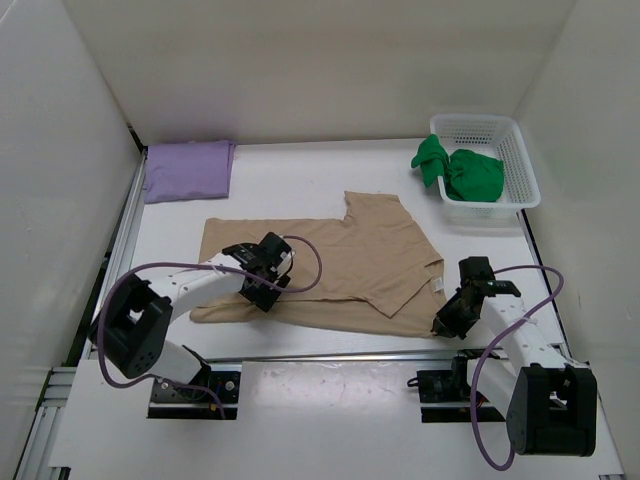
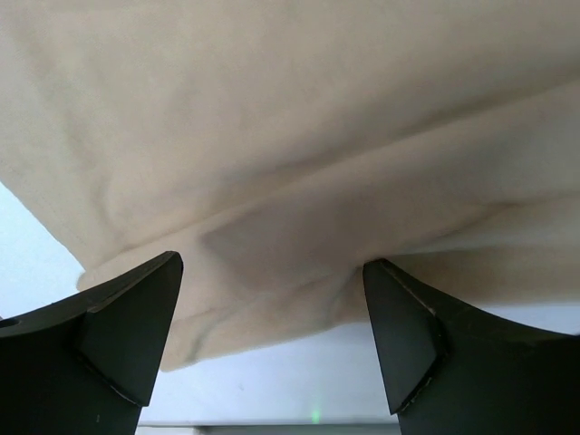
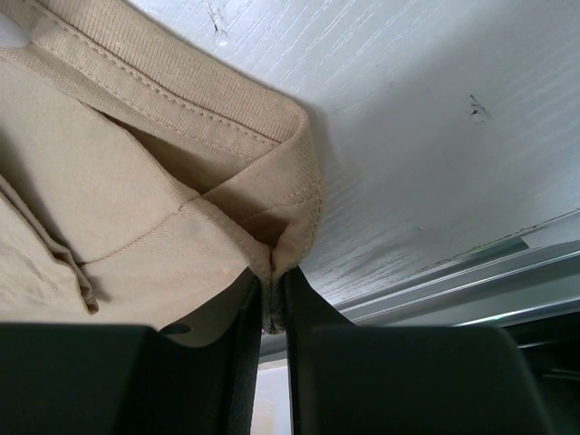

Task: Fold and stack the t-shirts
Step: Fold the flattened tshirt in 1/3 of the way

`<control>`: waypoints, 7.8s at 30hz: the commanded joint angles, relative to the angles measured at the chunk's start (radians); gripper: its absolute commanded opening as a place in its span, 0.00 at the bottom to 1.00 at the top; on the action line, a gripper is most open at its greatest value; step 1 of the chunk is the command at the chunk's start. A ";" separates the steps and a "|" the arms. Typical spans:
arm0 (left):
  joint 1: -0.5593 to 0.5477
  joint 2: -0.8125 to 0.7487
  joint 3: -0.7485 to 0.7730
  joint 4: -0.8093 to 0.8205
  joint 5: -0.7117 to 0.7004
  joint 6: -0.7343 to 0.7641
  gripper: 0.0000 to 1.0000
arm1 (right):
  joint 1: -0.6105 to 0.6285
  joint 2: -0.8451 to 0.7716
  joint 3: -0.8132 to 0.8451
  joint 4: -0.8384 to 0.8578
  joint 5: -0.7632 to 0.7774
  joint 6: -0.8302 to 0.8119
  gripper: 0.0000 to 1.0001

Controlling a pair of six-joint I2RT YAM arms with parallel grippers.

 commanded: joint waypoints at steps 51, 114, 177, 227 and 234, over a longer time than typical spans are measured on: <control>0.080 0.102 0.193 -0.181 0.176 -0.001 0.92 | -0.023 0.043 0.044 -0.009 0.117 -0.025 0.13; 0.071 0.140 0.116 -0.123 0.057 -0.001 1.00 | -0.032 0.043 0.044 -0.009 0.117 -0.034 0.13; 0.852 0.162 -0.055 -0.282 0.403 -0.001 0.10 | -0.050 -0.103 0.052 -0.073 0.166 0.101 0.00; 0.318 -0.305 -0.227 -0.146 -0.186 -0.001 0.92 | 0.566 0.248 0.352 0.034 0.262 0.007 0.69; 0.339 -0.286 -0.264 -0.110 -0.220 -0.001 0.87 | 0.576 0.277 0.254 0.169 0.252 0.007 0.61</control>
